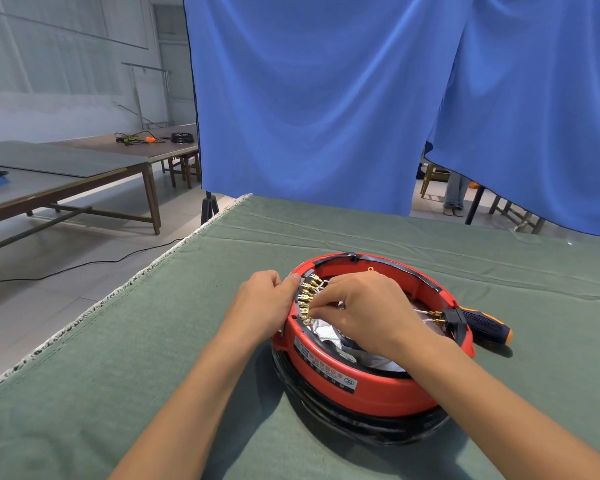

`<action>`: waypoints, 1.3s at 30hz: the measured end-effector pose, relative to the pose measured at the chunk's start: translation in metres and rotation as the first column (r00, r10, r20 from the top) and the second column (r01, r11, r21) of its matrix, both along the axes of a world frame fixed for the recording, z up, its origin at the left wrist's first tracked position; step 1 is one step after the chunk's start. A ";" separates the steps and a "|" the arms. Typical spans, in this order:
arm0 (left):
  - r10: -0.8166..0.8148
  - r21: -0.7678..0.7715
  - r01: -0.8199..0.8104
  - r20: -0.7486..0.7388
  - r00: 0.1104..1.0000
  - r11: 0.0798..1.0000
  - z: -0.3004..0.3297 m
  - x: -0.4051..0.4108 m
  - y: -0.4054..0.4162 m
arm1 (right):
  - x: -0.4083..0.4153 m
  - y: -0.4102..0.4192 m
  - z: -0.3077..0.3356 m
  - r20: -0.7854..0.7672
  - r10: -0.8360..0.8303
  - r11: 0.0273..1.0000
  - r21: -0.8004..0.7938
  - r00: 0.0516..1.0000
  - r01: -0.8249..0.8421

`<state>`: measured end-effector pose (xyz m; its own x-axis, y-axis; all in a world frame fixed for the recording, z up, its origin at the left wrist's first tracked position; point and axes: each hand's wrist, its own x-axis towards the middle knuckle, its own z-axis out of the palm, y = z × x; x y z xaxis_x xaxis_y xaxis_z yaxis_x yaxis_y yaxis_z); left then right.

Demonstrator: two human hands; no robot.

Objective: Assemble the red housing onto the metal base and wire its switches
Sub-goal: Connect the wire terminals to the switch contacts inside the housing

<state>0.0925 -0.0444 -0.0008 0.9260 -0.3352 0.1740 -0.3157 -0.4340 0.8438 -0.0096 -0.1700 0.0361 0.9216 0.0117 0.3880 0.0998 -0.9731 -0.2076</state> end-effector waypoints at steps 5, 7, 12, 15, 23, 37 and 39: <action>-0.015 0.003 0.015 -0.025 1.000 1.000 0.001 -0.001 0.001 | 0.002 -0.009 0.001 0.059 -0.066 0.970 0.239 0.996 0.051; -0.017 0.004 0.017 -0.031 0.999 1.000 0.001 0.000 0.002 | 0.005 -0.009 0.005 0.037 -0.090 0.975 0.206 0.995 0.081; -0.016 -0.002 0.016 -0.027 1.000 1.000 0.002 -0.001 0.002 | 0.013 -0.003 0.008 -0.109 -0.116 0.984 0.122 0.987 0.129; -0.010 0.004 0.010 -0.023 1.000 1.000 0.003 -0.002 0.002 | 0.018 -0.004 0.010 -0.146 -0.104 0.978 0.164 0.984 0.128; -0.004 0.019 0.004 -0.011 1.000 1.000 0.003 -0.002 0.002 | 0.018 -0.002 0.008 -0.123 -0.066 0.978 0.188 0.990 0.088; 0.006 0.036 -0.005 -0.011 1.000 0.999 0.005 -0.003 0.002 | 0.021 -0.006 0.015 -0.179 -0.010 0.980 0.192 0.984 0.045; 0.004 0.033 -0.003 -0.015 1.000 0.999 0.005 -0.003 0.002 | 0.022 -0.006 0.017 -0.216 -0.001 0.976 0.211 0.976 0.047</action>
